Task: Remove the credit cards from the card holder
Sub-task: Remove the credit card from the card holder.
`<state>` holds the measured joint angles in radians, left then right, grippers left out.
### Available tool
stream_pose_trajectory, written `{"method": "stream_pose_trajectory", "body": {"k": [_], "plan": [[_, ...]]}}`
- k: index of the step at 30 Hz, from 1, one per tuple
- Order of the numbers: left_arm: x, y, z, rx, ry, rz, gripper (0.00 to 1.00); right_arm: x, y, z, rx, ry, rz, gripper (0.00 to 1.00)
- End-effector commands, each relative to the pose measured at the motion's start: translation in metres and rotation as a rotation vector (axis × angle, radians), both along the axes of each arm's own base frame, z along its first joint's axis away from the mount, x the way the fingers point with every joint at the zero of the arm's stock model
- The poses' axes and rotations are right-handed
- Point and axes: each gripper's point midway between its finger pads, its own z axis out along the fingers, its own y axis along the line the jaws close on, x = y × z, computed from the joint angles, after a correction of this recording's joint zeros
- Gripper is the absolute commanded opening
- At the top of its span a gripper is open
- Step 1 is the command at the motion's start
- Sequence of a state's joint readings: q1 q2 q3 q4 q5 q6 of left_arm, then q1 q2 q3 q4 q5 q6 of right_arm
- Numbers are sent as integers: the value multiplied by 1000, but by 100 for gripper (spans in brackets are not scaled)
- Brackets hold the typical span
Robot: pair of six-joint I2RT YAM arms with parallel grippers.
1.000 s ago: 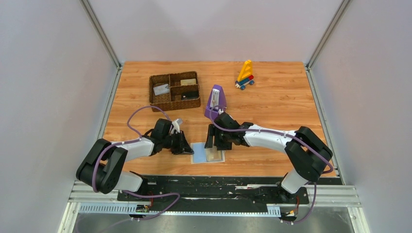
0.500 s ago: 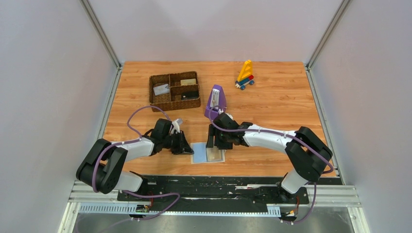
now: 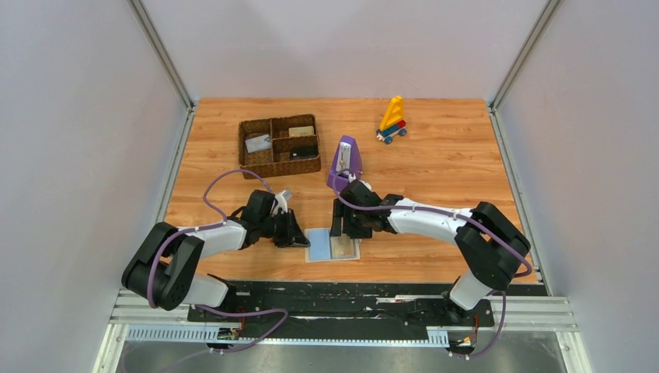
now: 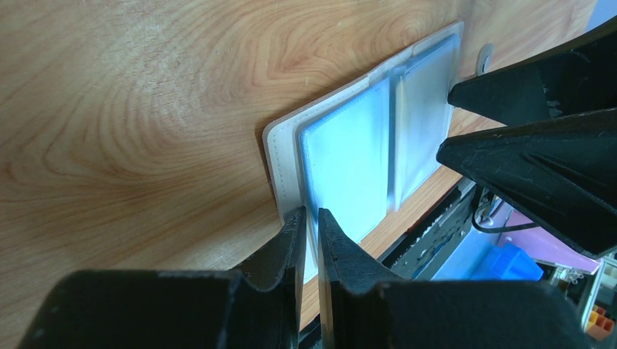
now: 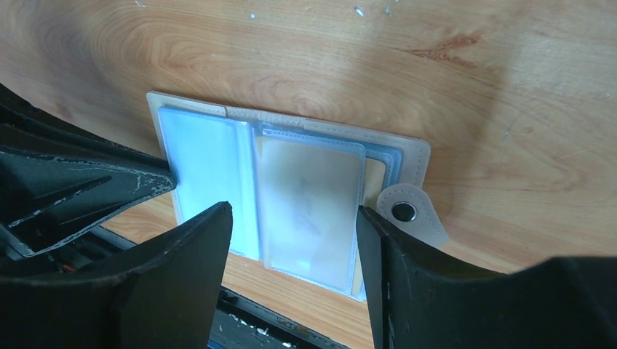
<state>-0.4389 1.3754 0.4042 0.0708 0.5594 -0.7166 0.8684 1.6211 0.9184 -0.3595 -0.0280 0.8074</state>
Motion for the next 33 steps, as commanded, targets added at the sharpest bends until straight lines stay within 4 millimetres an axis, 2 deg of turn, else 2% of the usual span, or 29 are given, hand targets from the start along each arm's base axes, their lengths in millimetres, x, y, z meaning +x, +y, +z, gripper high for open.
{"method": "stream_pose_trajectory", "body": {"k": [1,7,22,24,30,33], "plan": [[2,3,-6,39,-20,-4,19,-10,3,-12,0,40,41,65],[0,4,-8,41,-15,-5,19,-9,19,10,136,0,60,63],[-2,4,-7,35,-14,4,19,-11,37,53,358,-55,116,61],[-2,4,-7,34,-16,4,19,-9,34,52,343,-68,105,61],[-4,5,-5,31,-15,9,19,2,3,28,132,-72,24,59],[-5,5,-4,28,-16,11,19,2,-2,26,104,-72,17,60]]}}
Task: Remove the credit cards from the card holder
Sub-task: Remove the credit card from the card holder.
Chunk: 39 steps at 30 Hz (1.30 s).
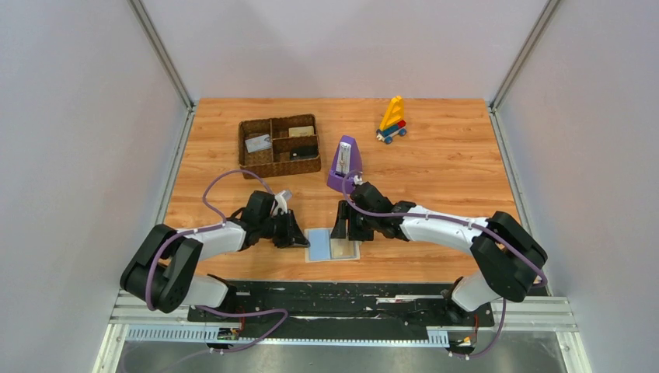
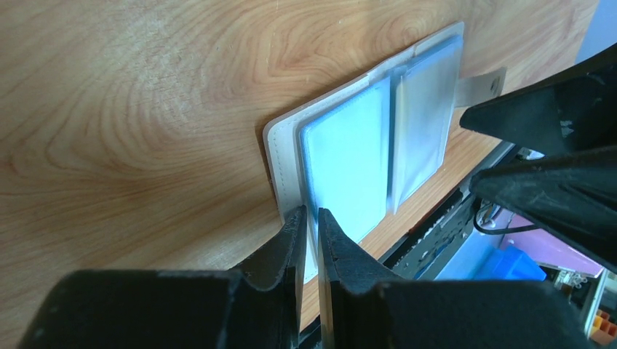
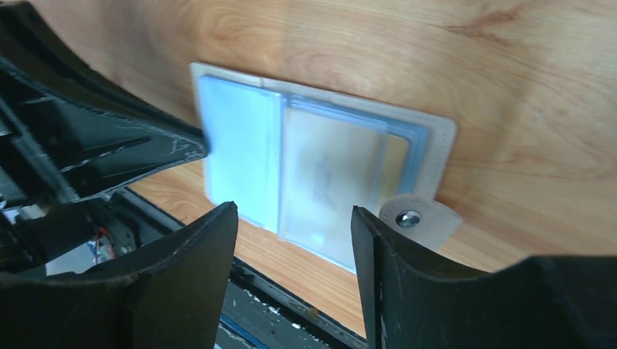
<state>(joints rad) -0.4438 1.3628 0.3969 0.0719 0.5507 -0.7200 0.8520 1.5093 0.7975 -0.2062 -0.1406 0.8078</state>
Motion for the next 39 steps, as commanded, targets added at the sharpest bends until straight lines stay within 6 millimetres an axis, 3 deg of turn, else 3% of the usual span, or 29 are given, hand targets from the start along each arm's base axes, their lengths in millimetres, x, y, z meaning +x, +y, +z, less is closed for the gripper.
{"method": "stream_pose_trajectory", "body": {"k": [1,16,20,27,39], "plan": [[-5,5,-5,25,-10,8,19,13,-9,7,-63,-44,-38,60],[-6,4,-9,24,-1,5,19,0,-6,-35,-171,45,-6,61],[-5,3,-8,24,-5,6,19,-3,-4,-37,-184,49,1,60],[-5,2,-10,20,3,4,19,0,24,-1,77,-14,62,58],[-6,2,-6,14,-3,6,19,-1,39,38,281,-44,113,54]]}}
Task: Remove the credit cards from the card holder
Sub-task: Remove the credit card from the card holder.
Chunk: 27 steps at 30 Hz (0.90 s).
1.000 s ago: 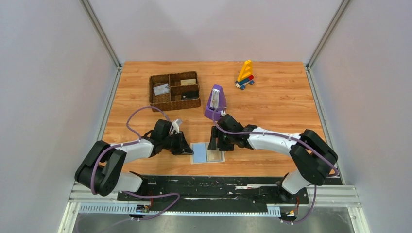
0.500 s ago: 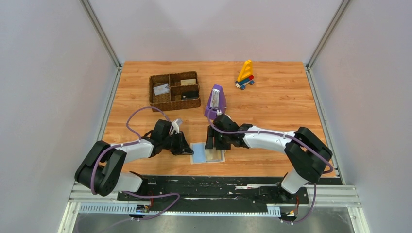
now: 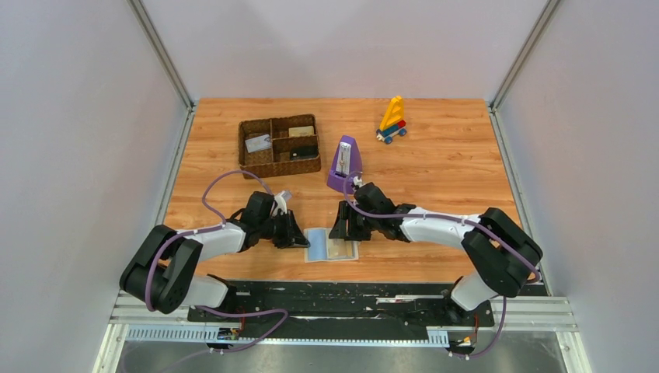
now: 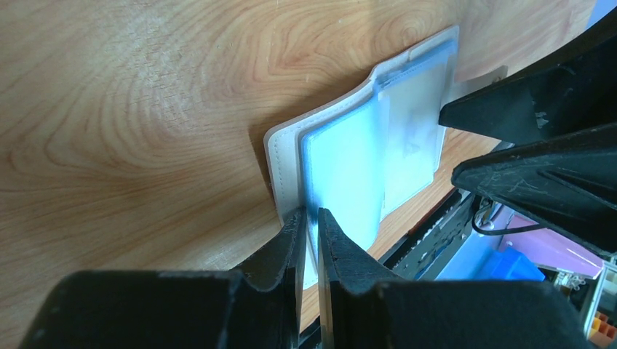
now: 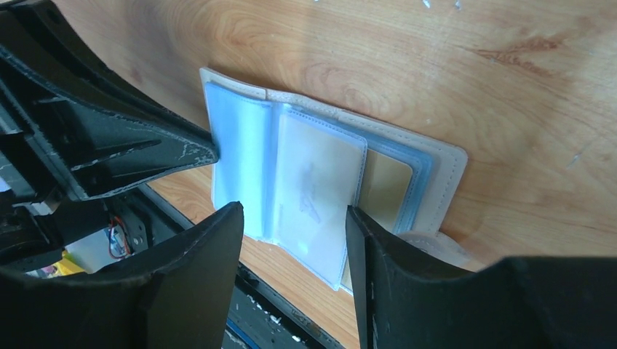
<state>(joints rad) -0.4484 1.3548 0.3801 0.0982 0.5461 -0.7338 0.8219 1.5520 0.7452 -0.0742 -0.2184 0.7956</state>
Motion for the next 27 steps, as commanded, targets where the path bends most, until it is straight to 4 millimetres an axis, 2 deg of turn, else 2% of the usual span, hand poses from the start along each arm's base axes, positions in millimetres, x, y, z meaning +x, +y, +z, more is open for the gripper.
{"method": "stream_pose_trajectory", "body": {"k": [1,13,17,27], "plan": [[-5,3,-6,23,4,-2,19,-3,35,52,229,-54,84,54],[-7,4,-4,27,5,3,18,-7,44,76,326,-60,106,53],[-7,6,-1,30,2,19,18,-9,50,73,349,-30,119,53],[6,23,37,83,-95,141,28,-3,63,67,349,-4,134,52]]}}
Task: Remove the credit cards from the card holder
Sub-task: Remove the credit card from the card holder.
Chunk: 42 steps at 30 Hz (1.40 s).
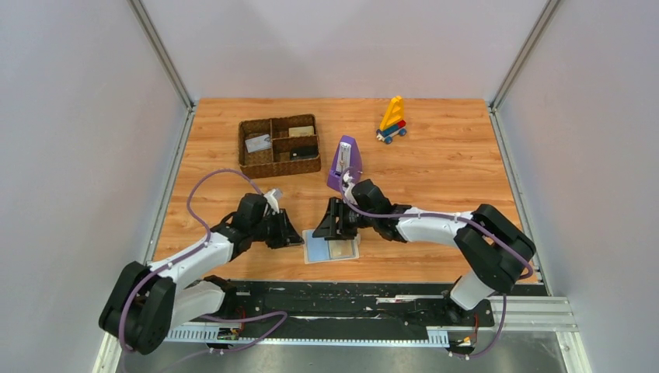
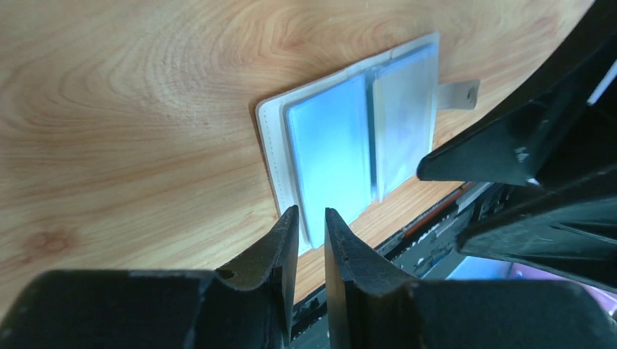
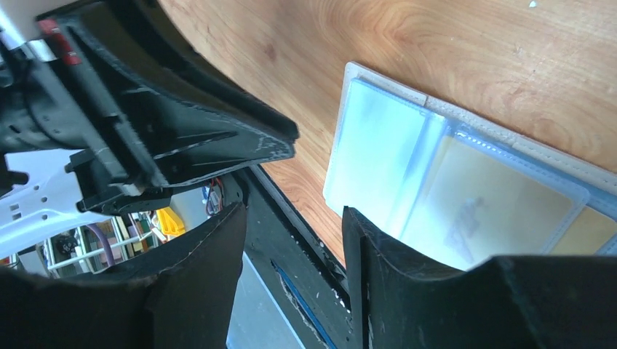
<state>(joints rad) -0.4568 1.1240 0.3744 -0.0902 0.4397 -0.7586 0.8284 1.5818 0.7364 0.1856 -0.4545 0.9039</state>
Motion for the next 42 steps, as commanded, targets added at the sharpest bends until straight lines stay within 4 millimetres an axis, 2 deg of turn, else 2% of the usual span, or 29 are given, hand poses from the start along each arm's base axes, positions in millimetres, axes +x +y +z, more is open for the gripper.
{"method": "stream_pose_trajectory", "body": {"k": [1,4,8,15,20,24,31,37,42], "plan": [[9,7,15,32,-41,57,28,14,13,23,27,-58,-12,53],[5,3,9,28,-15,14,29,24,-5,16,-87,-86,-90,53],[-1,-6,4,-16,8,-39,29,26,-31,2,-223,-91,-155,54],[4,-18,21,-88,-28,-64,23,30,-58,-13,-354,-122,-207,54],[7,-25,26,-133,-51,-77,20,31,-56,-20,-369,-114,-198,55],[7,-24,11,-119,-26,-74,18,30,-53,-28,-372,-98,-183,55],[1,-16,-25,-39,47,-72,16,29,-56,-43,-408,-82,-180,55],[-3,-12,-36,-11,70,-74,15,25,-53,-47,-409,-64,-161,55],[-2,-12,-36,-6,70,-74,15,21,-41,-45,-339,-35,-138,55]]}}
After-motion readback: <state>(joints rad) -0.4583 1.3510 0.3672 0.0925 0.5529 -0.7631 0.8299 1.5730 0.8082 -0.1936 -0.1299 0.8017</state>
